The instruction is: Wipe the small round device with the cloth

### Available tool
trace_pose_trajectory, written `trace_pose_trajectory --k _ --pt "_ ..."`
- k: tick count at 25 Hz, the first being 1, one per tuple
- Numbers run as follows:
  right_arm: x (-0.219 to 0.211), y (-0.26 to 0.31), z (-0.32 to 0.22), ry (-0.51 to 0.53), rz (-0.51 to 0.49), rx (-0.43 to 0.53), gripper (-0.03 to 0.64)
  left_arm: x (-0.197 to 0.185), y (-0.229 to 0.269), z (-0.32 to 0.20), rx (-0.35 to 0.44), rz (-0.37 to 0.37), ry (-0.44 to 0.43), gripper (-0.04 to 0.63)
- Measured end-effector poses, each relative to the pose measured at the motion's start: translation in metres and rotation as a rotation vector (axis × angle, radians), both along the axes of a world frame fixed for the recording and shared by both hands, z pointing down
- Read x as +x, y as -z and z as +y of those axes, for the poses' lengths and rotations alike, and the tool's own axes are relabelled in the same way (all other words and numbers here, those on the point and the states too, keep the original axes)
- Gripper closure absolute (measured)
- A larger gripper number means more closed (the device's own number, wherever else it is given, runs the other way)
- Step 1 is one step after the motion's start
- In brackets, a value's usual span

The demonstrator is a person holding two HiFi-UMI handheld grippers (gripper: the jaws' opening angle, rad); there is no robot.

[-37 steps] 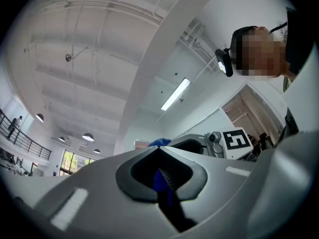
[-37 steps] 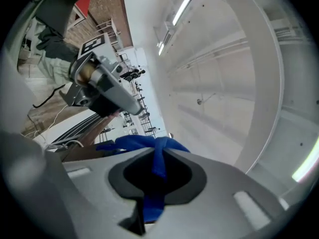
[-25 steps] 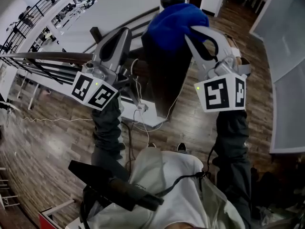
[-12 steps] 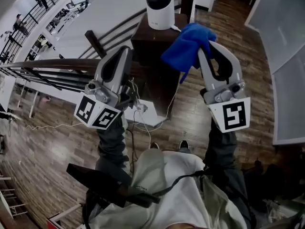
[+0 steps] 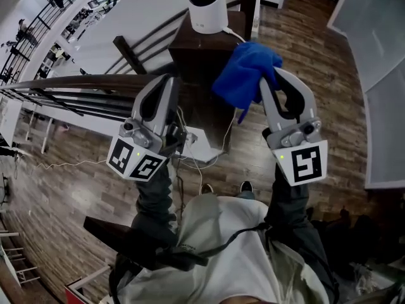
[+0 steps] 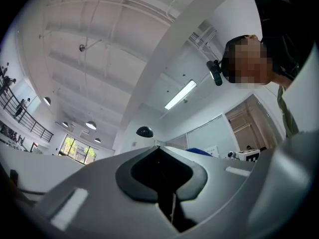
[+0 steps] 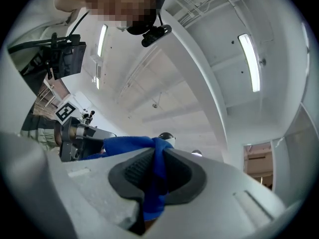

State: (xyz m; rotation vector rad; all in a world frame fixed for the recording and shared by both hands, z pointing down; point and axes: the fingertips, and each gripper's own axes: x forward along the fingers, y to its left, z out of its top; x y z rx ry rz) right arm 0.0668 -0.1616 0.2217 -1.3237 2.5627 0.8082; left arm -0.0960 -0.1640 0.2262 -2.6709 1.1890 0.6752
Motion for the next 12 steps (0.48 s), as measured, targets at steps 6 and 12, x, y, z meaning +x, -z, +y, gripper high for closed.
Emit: trace_pose_trajectory --k 6,12 --pt "0.014 -0.011 0.011 -0.018 0.010 -0.012 0.569 0.017 -0.007 -0.001 -0.008 0.026 -0.021 0.607" --pt "0.016 -0.016 0.012 0.009 0.009 -0.009 0.569 0.018 -0.005 0.002 0.000 0.012 -0.001 0.607"
